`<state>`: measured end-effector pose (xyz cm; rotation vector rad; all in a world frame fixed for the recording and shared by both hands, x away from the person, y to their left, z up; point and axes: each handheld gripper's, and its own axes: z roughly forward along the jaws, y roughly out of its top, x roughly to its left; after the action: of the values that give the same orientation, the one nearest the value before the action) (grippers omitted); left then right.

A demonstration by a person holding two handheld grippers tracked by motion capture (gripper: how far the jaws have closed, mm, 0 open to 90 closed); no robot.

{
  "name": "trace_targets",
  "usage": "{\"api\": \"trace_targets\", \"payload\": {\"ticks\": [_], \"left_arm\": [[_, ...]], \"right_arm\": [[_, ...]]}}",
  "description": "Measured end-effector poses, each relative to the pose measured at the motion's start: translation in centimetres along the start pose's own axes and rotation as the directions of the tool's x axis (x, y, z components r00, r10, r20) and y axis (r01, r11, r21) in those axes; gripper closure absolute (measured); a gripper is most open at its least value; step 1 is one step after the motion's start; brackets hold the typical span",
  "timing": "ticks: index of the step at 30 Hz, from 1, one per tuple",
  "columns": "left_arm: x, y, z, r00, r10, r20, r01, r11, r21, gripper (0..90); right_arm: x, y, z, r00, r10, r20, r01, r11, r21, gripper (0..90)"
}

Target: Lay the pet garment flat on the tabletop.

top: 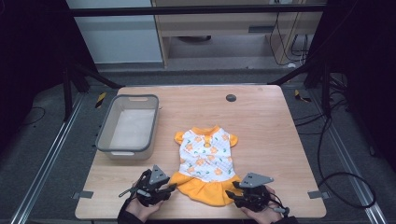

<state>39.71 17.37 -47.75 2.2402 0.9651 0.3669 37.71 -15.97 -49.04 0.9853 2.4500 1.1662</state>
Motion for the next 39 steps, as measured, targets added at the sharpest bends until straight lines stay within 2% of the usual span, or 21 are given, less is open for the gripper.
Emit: {"api": "trace_targets", "payload": {"ticks": [4,7,10,12,13,16,18,20,22,24,25,27,28,30,33,35,36,39], "left_arm": [[0.1,0.2,-0.1,0.9998,-0.012,0.016,0.012,0.9999,-0.003,73.0],[0.3,0.4,-0.4,0.9995,-0.018,0.026,0.018,0.9997,-0.018,80.1],[0.5,0.7,-0.8,0.9990,-0.028,0.035,0.030,0.9984,-0.047,84.5],[0.6,0.9,-1.1,0.9986,-0.037,0.039,0.040,0.9969,-0.068,85.1],[0.7,1.0,-1.2,0.9984,-0.041,0.040,0.044,0.9961,-0.076,85.2],[1.1,1.2,-1.5,0.9980,-0.055,0.033,0.058,0.9938,-0.095,85.4],[1.3,1.3,-1.5,0.9976,-0.065,0.023,0.067,0.9929,-0.098,85.5],[1.8,1.3,-1.2,0.9964,-0.083,0.017,0.084,0.9933,-0.080,85.4],[2.0,1.3,-0.6,0.9953,-0.096,0.017,0.096,0.9945,-0.041,85.1],[2.1,1.2,0.3,0.9951,-0.098,0.014,0.098,0.9949,0.026,84.4],[1.9,1.0,0.6,0.9963,-0.086,0.000,0.086,0.9951,0.049,84.3],[1.8,1.0,0.8,0.9965,-0.083,-0.005,0.083,0.9946,0.062,83.2],[1.6,0.8,0.7,0.9970,-0.077,-0.008,0.077,0.9948,0.066,82.1],[1.6,0.7,0.5,0.9975,-0.071,-0.010,0.071,0.9949,0.072,80.4],[1.7,0.2,-0.4,0.9975,-0.068,-0.020,0.069,0.9968,0.041,72.0],[1.6,0.5,-1.4,0.9974,-0.068,-0.025,0.068,0.9976,-0.017,68.8],[1.6,0.8,-1.8,0.9980,-0.056,-0.030,0.055,0.9971,-0.054,67.7],[1.3,1.9,-2.2,0.9993,-0.037,-0.007,0.036,0.9897,-0.138,67.9]], "right_arm": [[0.7,0.7,1.3,0.9993,0.008,-0.038,-0.009,1.000,-0.016,53.5],[1.3,1.0,2.5,0.9987,-0.004,-0.050,0.004,1.000,0.011,54.9],[1.7,0.9,3.1,0.9994,-0.031,-0.016,0.031,0.999,0.044,66.8],[1.5,1.0,2.9,0.9996,-0.016,-0.025,0.018,0.998,0.065,81.4],[1.4,1.0,2.8,0.9994,-0.001,-0.034,0.003,0.998,0.070,85.5],[1.3,1.1,2.7,0.9983,0.003,-0.058,0.002,0.996,0.087,87.6],[1.2,1.3,2.4,0.9971,-0.015,-0.074,0.021,0.996,0.086,87.7],[0.9,1.4,1.8,0.9942,-0.008,-0.108,0.017,0.997,0.076,87.5],[0.5,1.3,1.4,0.9913,-0.007,-0.132,0.016,0.997,0.070,87.0],[0.4,1.1,1.3,0.9910,-0.006,-0.134,0.016,0.997,0.075,85.4],[0.4,0.9,1.5,0.9912,-0.004,-0.133,0.015,0.997,0.081,83.3],[0.5,0.9,1.6,0.9917,-0.009,-0.128,0.020,0.996,0.084,80.3],[0.6,1.0,1.5,0.9918,-0.024,-0.126,0.033,0.997,0.065,76.3],[0.6,1.1,1.4,0.9910,-0.028,-0.131,0.035,0.998,0.050,75.7],[0.2,1.3,0.5,0.9933,-0.024,-0.113,0.025,1.000,0.005,75.8],[-0.3,1.4,-0.1,0.9963,-0.014,-0.084,0.012,1.000,-0.020,78.5],[-0.6,1.5,-0.4,0.9977,-0.009,-0.067,0.007,0.999,-0.033,80.4],[-1.8,1.7,-0.8,0.9995,0.024,-0.023,-0.025,0.997,-0.070,87.0]]}}
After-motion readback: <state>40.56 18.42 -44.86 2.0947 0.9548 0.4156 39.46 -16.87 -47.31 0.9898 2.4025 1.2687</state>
